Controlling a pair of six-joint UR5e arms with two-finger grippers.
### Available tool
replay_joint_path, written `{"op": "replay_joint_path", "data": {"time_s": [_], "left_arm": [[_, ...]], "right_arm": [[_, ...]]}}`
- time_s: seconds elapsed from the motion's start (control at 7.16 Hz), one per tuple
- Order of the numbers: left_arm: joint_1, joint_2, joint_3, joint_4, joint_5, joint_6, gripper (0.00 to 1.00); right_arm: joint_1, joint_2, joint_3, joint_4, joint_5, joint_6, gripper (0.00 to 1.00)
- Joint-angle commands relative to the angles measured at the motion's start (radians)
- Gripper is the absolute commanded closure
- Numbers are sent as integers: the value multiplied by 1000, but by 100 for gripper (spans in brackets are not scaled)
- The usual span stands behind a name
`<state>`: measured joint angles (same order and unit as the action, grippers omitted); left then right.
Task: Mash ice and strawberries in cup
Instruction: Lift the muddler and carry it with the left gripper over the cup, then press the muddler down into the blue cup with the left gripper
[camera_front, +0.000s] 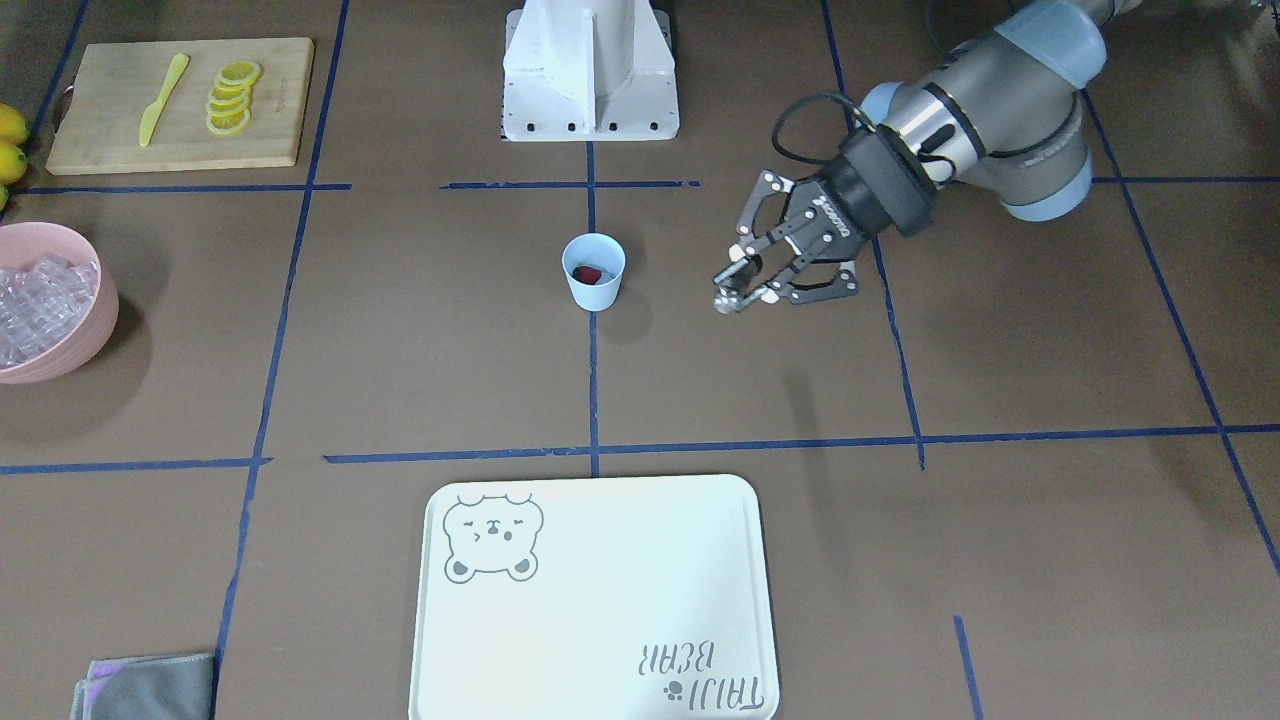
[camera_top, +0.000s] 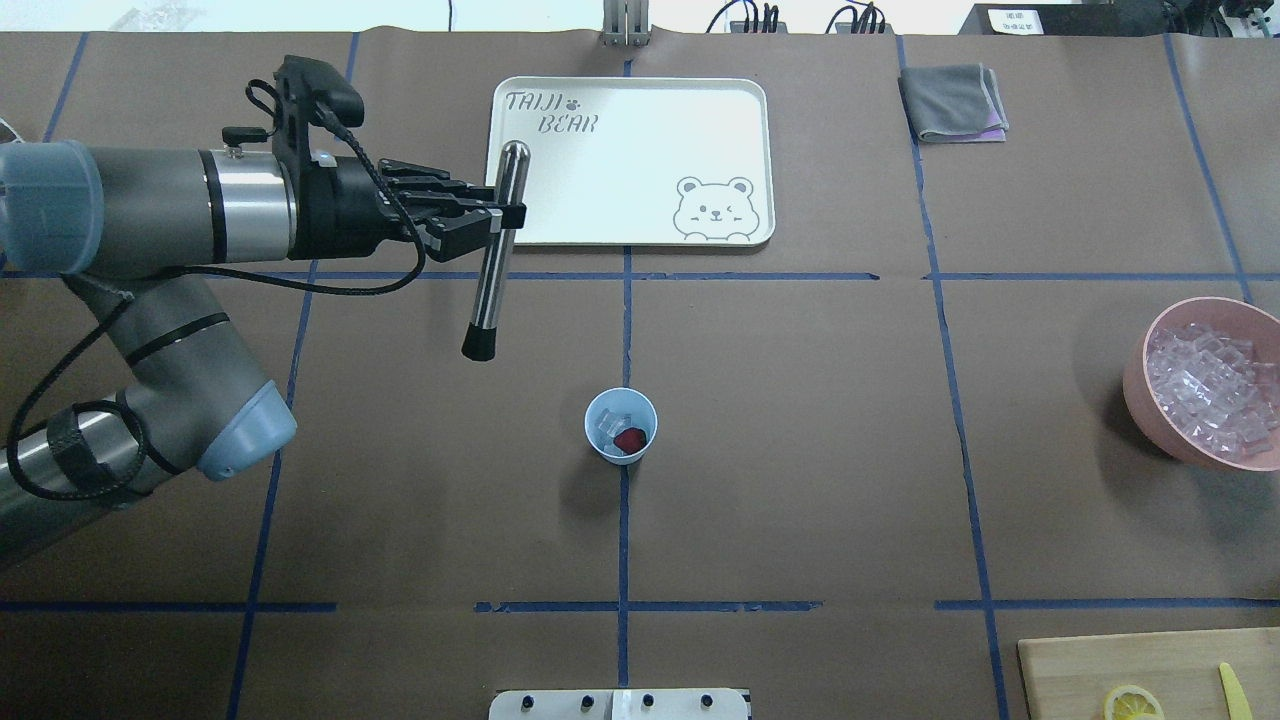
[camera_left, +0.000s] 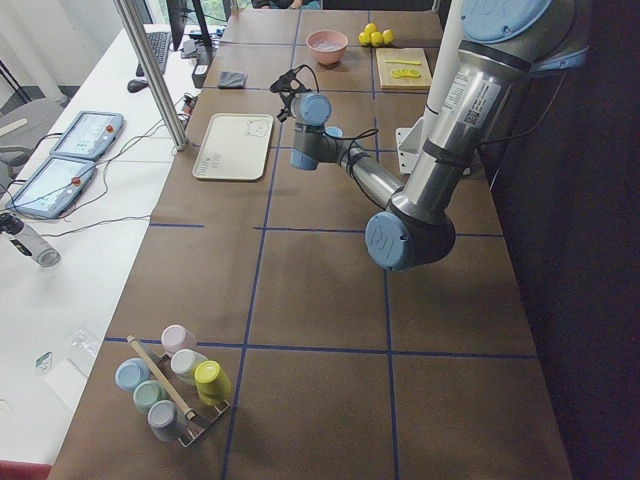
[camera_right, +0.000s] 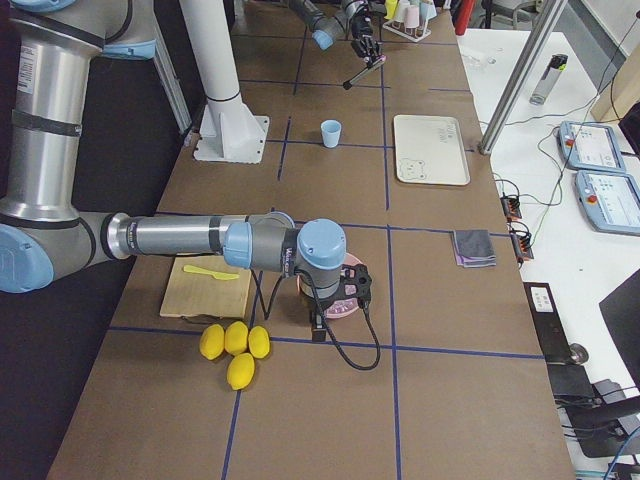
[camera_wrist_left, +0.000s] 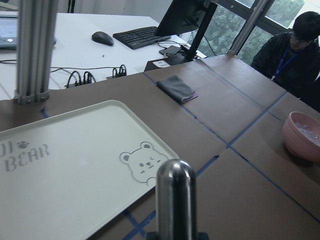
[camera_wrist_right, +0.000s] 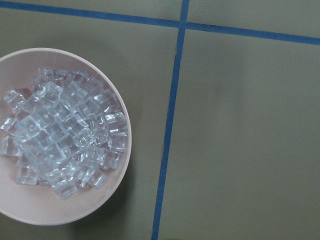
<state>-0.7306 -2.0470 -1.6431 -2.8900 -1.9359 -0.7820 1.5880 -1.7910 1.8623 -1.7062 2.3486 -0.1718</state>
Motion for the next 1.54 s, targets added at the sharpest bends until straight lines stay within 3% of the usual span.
{"op": "replay_joint_path", "data": {"time_s": [0.0, 0.14, 0.42, 0.56, 1.4], "left_arm": [[98, -19, 57, -199, 24, 189, 100], [141, -24, 57, -236, 105, 201, 100], [326, -27, 104, -372, 394, 213, 100], [347, -45, 115, -376, 420, 284, 100], [349, -55, 178, -385, 453, 303, 100]], "right_arm": [[-2, 7, -3, 0, -2, 0, 1], [-2, 7, -5, 0, -2, 0, 1], [-2, 8, -6, 0, -2, 0, 1], [-2, 8, -6, 0, -2, 0, 1], [-2, 8, -9, 0, -5, -2, 1]]}}
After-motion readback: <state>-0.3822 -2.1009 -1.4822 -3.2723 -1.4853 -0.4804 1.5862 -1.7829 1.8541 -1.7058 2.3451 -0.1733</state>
